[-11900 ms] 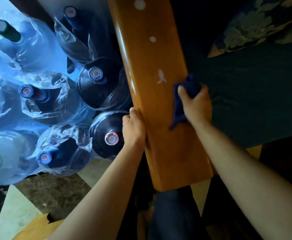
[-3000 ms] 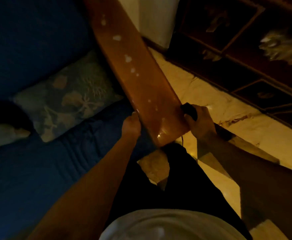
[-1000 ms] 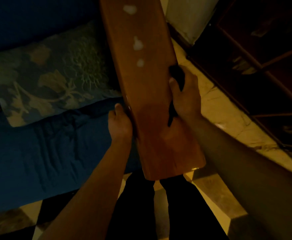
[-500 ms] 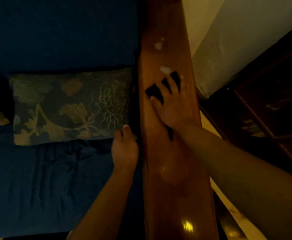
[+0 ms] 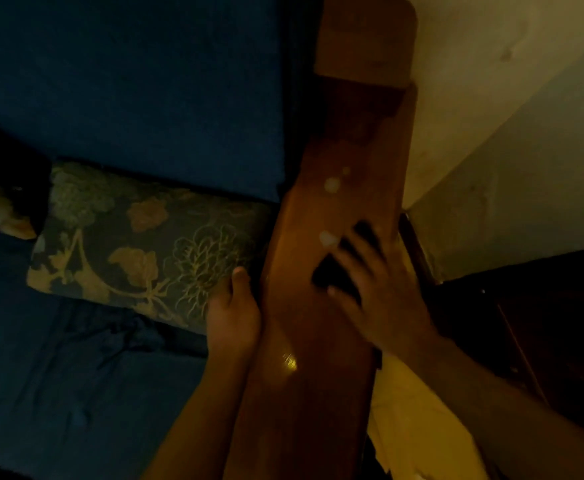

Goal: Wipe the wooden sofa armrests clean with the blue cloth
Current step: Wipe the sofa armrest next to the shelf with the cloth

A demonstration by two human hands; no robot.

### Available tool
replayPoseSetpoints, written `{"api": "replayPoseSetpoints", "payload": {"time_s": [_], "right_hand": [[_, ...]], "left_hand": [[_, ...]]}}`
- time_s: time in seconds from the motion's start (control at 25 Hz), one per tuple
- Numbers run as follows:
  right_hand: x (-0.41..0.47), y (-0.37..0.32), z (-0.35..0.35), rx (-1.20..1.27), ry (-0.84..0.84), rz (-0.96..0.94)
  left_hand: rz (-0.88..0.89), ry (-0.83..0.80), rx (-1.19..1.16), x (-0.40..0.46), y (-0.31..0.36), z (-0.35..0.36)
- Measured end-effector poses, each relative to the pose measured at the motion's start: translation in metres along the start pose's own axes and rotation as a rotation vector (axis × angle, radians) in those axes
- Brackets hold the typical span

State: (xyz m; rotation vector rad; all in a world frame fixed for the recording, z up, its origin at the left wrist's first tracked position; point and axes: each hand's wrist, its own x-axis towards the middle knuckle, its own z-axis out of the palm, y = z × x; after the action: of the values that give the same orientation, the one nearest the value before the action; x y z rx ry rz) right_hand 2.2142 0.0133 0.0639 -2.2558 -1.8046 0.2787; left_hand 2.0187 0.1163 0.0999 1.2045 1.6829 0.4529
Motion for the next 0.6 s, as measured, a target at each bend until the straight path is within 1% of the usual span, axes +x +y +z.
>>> {"api": "replayPoseSetpoints", "payload": {"time_s": [0.08, 0.12, 0.16, 0.2, 0.24, 0.32, 0.36, 0.4, 0.52, 0.56, 0.6], "right_hand": [[0.076, 0.019, -0.014, 0.057, 0.073, 0.265], [0.109, 0.016, -0.015, 0.067, 0.095, 0.369], [0.131, 0.003, -0.012, 0.062, 0.109, 0.460], [0.139, -0.014, -0.007, 0.046, 0.117, 0.493], [0.135, -0.031, -0.002, 0.029, 0.109, 0.423], [0.107, -0.046, 0.000, -0.012, 0.052, 0.099], [0.102, -0.038, -0.004, 0.004, 0.041, 0.000], [0.108, -0.025, -0.009, 0.018, 0.065, 0.000], [0.154, -0.015, -0.019, 0.014, 0.137, 0.300], [0.162, -0.024, -0.015, 0.007, 0.124, 0.337], [0.157, -0.039, -0.010, 0.014, 0.093, 0.313]], "left_hand": [[0.030, 0.041, 0.020, 0.002, 0.009, 0.012], [0.021, 0.064, 0.010, 0.002, 0.014, 0.017], [0.005, 0.084, -0.003, 0.003, 0.019, 0.021], [-0.002, 0.099, -0.005, 0.005, 0.023, 0.024], [-0.004, 0.104, -0.005, 0.006, 0.025, 0.025], [-0.012, 0.093, -0.052, 0.010, 0.028, 0.025], [-0.031, 0.085, -0.080, 0.012, 0.029, 0.024], [-0.051, 0.077, -0.097, 0.014, 0.028, 0.023], [-0.081, 0.056, -0.108, 0.020, 0.027, 0.020], [-0.084, 0.066, -0.120, 0.022, 0.026, 0.019], [-0.089, 0.080, -0.131, 0.022, 0.023, 0.016]]}}
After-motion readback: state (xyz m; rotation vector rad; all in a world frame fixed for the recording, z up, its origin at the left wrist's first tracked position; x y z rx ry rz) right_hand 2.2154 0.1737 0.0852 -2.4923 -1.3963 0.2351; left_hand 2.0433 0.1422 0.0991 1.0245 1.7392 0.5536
